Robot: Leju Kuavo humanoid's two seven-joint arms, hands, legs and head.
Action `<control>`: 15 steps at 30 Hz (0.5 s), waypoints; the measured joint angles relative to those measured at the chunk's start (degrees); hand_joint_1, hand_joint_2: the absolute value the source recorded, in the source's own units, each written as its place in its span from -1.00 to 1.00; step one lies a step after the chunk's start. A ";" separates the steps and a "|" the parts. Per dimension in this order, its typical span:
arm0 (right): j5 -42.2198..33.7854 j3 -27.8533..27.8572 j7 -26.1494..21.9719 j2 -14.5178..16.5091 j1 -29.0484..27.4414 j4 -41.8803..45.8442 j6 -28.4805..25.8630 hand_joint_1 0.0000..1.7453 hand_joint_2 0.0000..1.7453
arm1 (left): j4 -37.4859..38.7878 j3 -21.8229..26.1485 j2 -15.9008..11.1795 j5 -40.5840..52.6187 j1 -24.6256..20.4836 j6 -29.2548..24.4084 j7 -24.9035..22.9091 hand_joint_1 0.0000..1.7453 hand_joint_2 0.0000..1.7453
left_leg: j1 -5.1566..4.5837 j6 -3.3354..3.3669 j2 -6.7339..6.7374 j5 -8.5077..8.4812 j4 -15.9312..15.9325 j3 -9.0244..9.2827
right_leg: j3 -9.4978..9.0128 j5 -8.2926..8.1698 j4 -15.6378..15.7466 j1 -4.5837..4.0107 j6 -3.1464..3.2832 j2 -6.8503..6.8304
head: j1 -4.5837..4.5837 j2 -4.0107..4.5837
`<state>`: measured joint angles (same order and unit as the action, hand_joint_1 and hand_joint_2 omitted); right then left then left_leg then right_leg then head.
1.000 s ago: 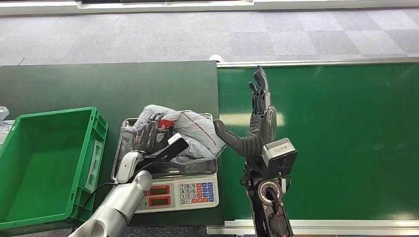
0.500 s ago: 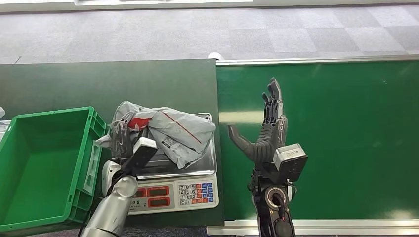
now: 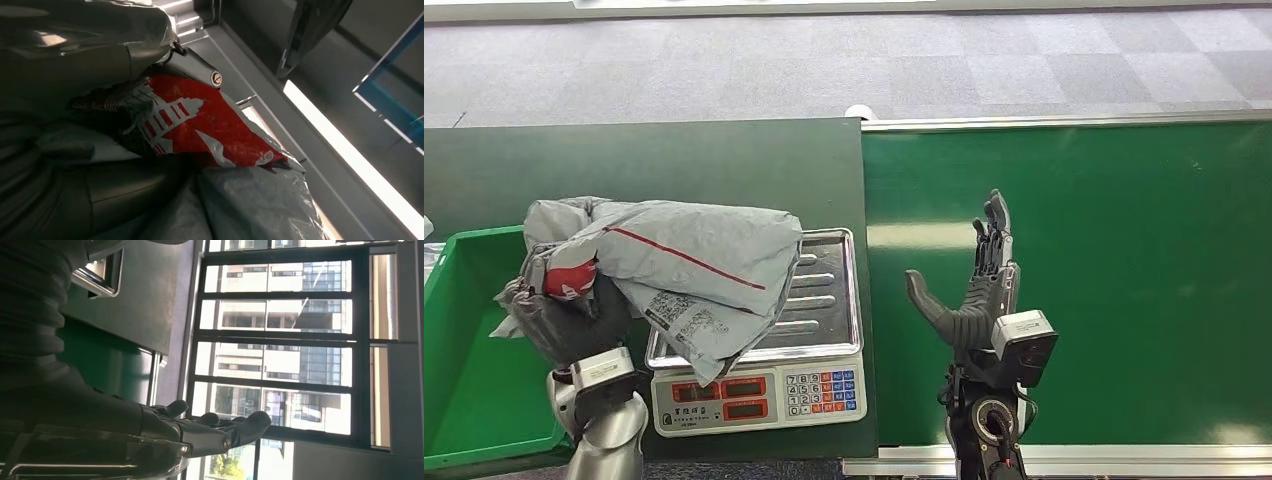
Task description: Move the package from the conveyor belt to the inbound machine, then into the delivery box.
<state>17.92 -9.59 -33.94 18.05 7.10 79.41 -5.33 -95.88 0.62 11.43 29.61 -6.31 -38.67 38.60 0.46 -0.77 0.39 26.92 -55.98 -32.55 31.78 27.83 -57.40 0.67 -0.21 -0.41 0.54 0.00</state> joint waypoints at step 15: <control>-0.59 2.25 -0.51 0.11 -1.92 -1.85 2.38 -1.00 1.00 | 8.01 28.08 -5.71 6.49 1.78 0.84 -8.62 0.78 1.00 | 0.14 -0.05 0.26 -0.02 0.05 0.03 | 0.07 -0.03 -0.02 -0.17 0.10 0.19 | 0.01 0.00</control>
<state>17.33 -7.33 -34.45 18.17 5.18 77.55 -2.96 -87.86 28.70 5.72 36.10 -4.53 -37.83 29.98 0.60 -0.82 0.65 26.90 -55.93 -32.52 31.85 27.81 -57.42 0.50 -0.11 -0.22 0.55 0.00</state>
